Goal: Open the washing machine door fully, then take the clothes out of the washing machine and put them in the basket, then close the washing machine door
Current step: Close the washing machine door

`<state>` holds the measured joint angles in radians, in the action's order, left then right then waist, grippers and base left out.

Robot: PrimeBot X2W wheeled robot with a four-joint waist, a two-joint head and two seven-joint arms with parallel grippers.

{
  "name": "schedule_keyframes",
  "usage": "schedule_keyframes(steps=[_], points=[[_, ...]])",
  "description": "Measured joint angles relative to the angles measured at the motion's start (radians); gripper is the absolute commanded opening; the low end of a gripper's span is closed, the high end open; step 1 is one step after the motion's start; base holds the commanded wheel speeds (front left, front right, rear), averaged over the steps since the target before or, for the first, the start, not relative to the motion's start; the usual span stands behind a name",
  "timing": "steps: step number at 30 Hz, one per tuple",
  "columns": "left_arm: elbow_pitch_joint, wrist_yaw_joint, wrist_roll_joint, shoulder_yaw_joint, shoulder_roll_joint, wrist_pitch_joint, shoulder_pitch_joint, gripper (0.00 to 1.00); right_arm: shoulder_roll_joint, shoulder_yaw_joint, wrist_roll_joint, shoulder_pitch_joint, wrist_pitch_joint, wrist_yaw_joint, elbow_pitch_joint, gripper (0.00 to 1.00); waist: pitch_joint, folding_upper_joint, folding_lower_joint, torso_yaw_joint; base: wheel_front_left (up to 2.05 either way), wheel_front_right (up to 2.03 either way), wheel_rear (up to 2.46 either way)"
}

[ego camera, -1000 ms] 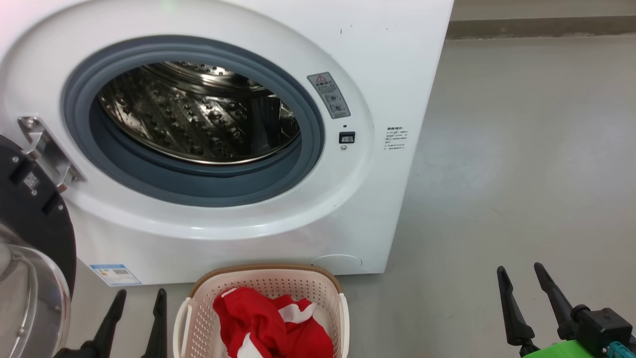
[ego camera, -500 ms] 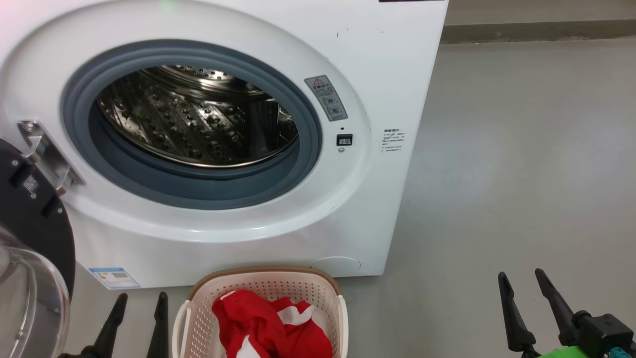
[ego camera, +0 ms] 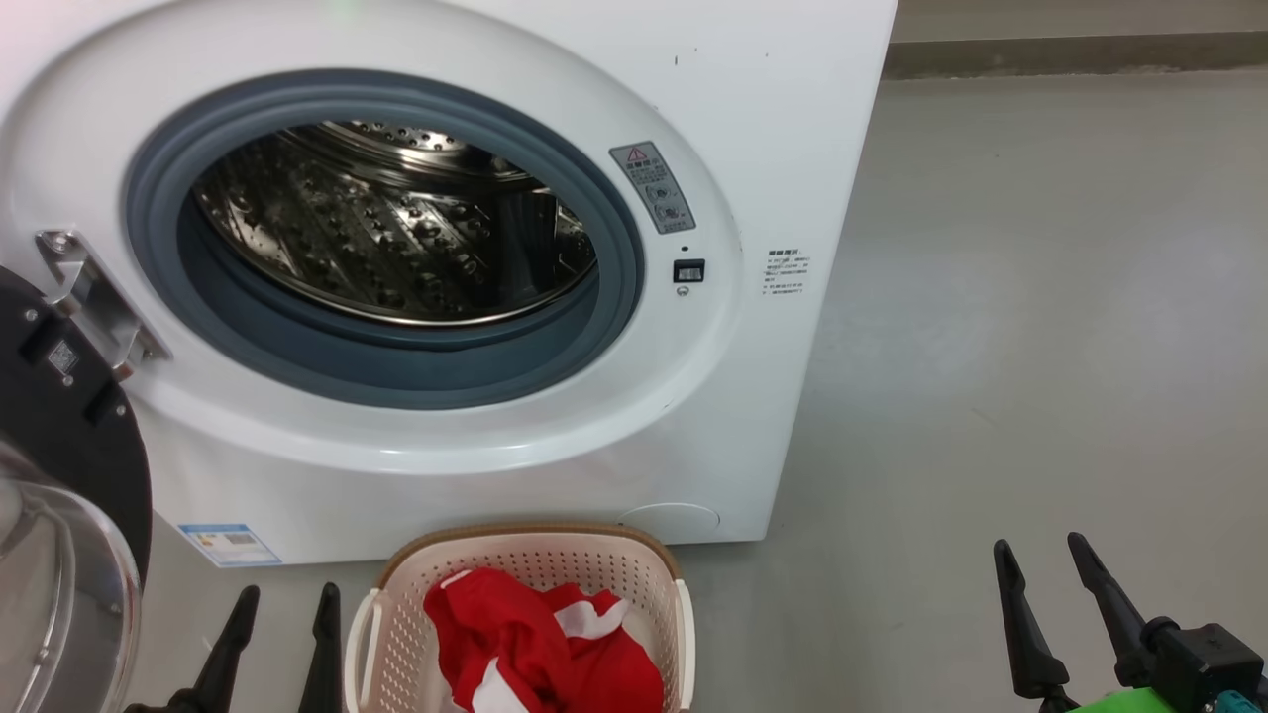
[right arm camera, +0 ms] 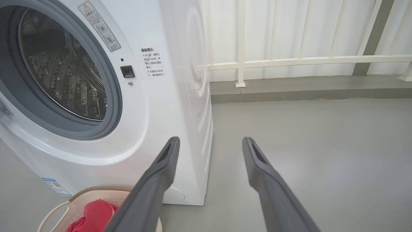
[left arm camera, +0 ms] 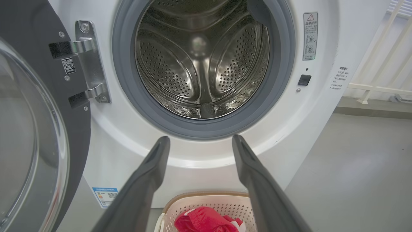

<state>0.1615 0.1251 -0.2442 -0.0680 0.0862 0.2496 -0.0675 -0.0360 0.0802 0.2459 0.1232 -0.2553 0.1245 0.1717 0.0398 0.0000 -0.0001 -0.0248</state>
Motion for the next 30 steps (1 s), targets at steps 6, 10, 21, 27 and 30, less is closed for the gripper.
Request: schedule_keyframes(steps=[6,10,21,27,30], points=[[0.003,0.0,0.0,0.0,0.0,0.0,0.001,1.0,0.0,0.001,0.0,-0.001,0.0,0.0,0.0,1.0,0.006,0.0,0.0,0.003,-1.31,1.31,0.0],[0.004,0.0,0.0,-0.001,0.0,0.0,0.002,1.0,0.0,0.002,0.0,-0.001,0.0,0.0,0.0,1.0,0.01,0.0,0.0001,0.005,-1.7,1.7,0.0],[0.007,0.0,-0.002,-0.002,0.0,0.0,0.002,1.0,0.0,0.002,0.0,-0.001,0.0,0.0,0.0,1.0,0.015,0.0,0.0,0.011,-0.98,0.98,0.0],[0.007,0.0,-0.002,-0.002,0.0,0.0,0.003,1.0,0.0,0.003,0.0,-0.001,0.0,0.0,-0.001,1.0,0.015,0.0,0.0001,0.015,-0.07,0.07,0.0],[0.007,0.0,-0.002,-0.001,0.0,0.0,0.005,1.0,0.0,0.003,0.0,-0.001,0.0,0.0,-0.001,1.0,0.015,0.0,0.0,0.018,0.0,0.0,0.0]])
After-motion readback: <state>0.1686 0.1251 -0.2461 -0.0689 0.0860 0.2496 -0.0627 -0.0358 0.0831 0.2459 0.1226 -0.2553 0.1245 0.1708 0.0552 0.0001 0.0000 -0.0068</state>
